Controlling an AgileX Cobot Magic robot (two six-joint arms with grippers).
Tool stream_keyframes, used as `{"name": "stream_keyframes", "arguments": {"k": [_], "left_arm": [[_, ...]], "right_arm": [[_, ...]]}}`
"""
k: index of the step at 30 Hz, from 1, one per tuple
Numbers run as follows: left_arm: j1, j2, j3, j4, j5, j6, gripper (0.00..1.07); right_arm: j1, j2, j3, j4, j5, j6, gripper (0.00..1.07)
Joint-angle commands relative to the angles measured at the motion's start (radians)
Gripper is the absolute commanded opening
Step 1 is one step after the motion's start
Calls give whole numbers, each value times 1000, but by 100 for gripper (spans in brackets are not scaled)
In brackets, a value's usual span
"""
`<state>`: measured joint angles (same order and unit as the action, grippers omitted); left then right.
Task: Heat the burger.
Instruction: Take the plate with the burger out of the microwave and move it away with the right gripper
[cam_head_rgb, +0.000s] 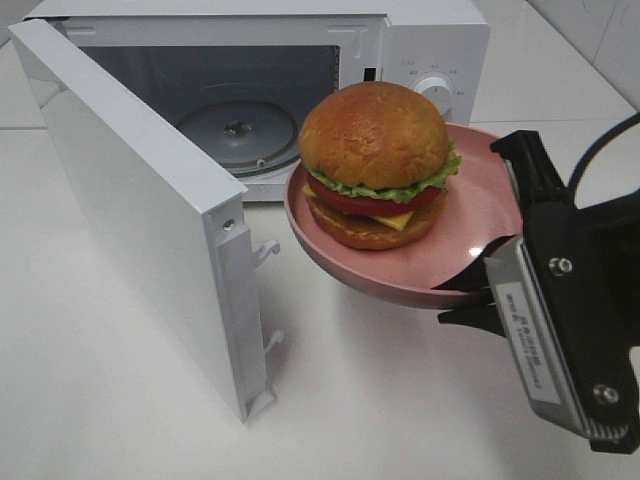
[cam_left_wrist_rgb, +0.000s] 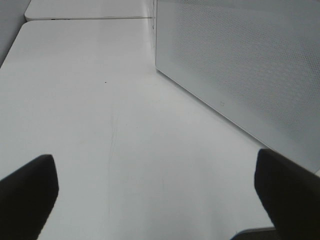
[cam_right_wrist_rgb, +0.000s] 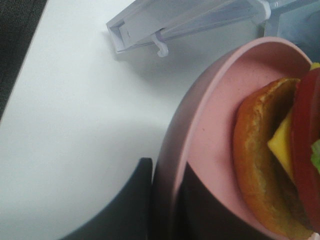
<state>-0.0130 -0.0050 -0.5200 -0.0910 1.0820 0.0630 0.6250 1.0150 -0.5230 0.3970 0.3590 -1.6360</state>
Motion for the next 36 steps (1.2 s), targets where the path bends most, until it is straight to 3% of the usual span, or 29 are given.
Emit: {"name": "stream_keyframes", "arguments": {"k": [1,8,19,36], "left_arm": [[4,-6,3,-3,-12,-5,100],[4,-6,3,-3,-12,-5,100],[4,-6,3,-3,-12,-5,100],[4,-6,3,-3,-12,-5,100]], "right_arm": [[-5,-59,17,-38,-49,37,0],[-5,-161,47,-127,1,154,0],[-5,-329,108,-414,88,519,0],[-5,-339,182,-750,116,1032,0]]}}
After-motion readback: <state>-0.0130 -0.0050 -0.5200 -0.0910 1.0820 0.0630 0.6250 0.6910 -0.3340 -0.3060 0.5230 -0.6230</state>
